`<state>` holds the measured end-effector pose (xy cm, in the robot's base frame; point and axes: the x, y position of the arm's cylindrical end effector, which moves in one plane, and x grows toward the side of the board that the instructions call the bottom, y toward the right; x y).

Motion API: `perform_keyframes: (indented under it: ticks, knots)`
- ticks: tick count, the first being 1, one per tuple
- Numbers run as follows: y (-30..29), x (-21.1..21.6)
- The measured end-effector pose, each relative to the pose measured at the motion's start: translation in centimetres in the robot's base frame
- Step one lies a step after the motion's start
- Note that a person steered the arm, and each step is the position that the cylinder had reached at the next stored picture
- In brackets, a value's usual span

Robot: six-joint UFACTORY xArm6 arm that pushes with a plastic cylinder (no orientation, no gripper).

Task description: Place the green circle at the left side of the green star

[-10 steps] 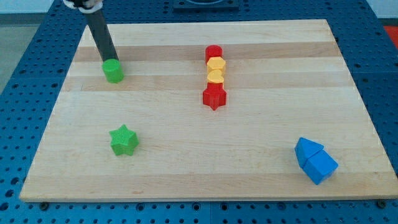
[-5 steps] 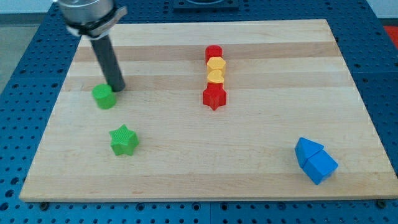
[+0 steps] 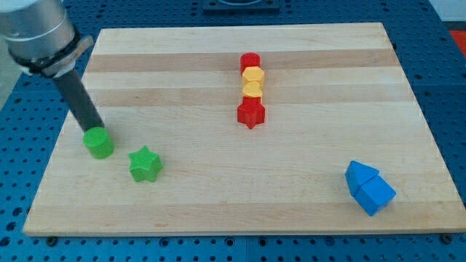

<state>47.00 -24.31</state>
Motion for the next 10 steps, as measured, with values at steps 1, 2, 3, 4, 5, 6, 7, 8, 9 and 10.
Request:
perform_keyframes:
  ticks: [1, 2, 3, 4, 5, 6, 7, 8, 9, 10]
  knots:
    - [0.4, 3.1]
    - [0.1, 3.4]
    - [-0.7, 3.5]
    - [-0.7, 4.8]
    - [-0.6, 5.1]
    - [0.6, 5.2]
    - [2.1, 5.8]
    - [2.3, 5.9]
    - [1.7, 3.5]
    - [1.6, -0.2]
